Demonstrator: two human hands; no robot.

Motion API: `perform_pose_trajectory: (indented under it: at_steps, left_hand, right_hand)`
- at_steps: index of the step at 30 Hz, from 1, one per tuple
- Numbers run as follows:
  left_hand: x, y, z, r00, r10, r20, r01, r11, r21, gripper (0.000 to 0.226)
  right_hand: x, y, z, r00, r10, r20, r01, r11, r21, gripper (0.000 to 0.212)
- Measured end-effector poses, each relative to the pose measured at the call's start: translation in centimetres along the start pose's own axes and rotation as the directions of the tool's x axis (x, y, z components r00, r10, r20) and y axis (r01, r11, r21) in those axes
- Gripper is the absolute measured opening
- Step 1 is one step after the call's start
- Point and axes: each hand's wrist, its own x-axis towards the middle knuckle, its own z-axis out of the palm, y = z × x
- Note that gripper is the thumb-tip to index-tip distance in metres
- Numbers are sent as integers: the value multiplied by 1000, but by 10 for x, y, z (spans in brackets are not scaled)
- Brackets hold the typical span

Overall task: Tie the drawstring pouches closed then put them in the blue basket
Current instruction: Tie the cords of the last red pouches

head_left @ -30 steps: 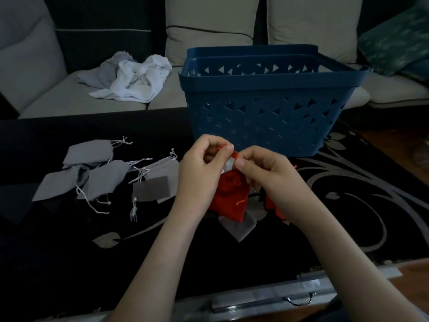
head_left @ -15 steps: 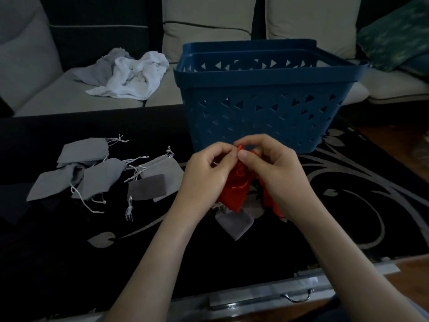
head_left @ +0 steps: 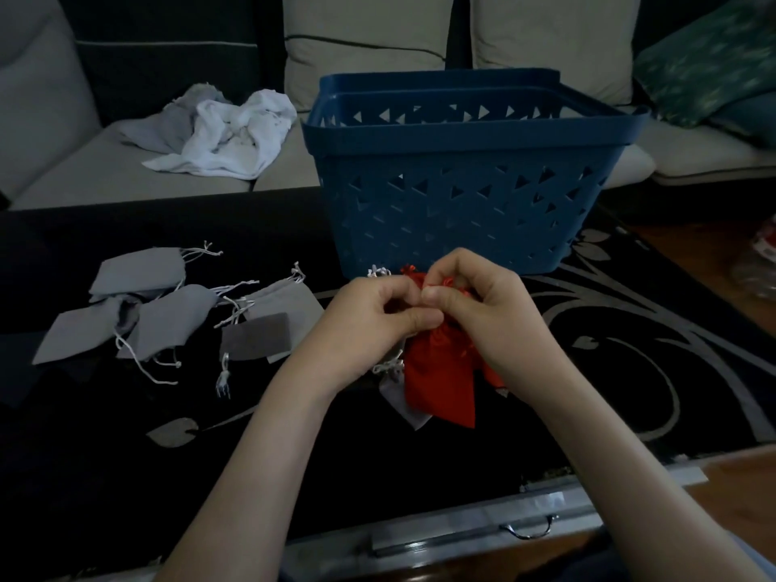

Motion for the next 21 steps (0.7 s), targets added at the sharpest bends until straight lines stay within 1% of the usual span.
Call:
perform_pose_trajectory:
  at_steps: [2, 4, 5, 7, 9, 11, 12, 13, 15, 19, 21]
  left_hand:
    - [0, 0, 0, 999, 35, -19, -34, 999, 39, 9]
    - [1, -2, 1, 993, 69, -93, -64, 996, 56, 13]
    - [2, -3, 2, 987, 77, -143, -73, 997, 34, 16]
    - [3, -3, 3, 972, 58, -228, -79, 993, -87, 19]
    - [2, 2, 5, 962, 2, -273, -77, 961, -265, 17]
    - [0, 9, 7, 961, -81, -264, -54, 881, -469, 17]
    - [-1, 11, 8, 964, -107, -243, -47, 832, -553, 17]
    - [-2, 13, 9, 968, -112, -224, -47, 798, -601, 17]
    - [-2, 13, 10, 976, -84, -199, -58, 786, -616, 18]
    - [1, 9, 9, 984, -67, -168, -46, 805, -591, 17]
    - [3, 3, 8, 985, -59, -163, -40, 837, -546, 18]
  right_hand:
    - [0, -1, 1, 1000, -8, 17, 8, 1000, 15, 12]
    - [-1, -3, 0, 1000, -17, 19, 17, 1000, -2, 14]
    - [0, -5, 0, 1000, -15, 16, 16, 999, -33, 14]
    - [1, -6, -2, 1000, -3, 5, 3, 994, -106, 12]
    - [2, -4, -1, 1000, 13, -3, -14, 981, -194, 12]
    - [3, -1, 3, 1000, 7, -19, -11, 967, -256, 9]
    - [3, 0, 4, 1000, 0, -29, -8, 962, -272, 9]
    - [3, 2, 4, 999, -2, -44, -10, 958, -287, 14]
    - [4, 3, 2, 998, 3, -70, -25, 948, -317, 20]
    - [7, 6, -3, 998, -36, -49, 11, 898, -441, 17]
    - [7, 4, -6, 998, 11, -61, -41, 847, -530, 19]
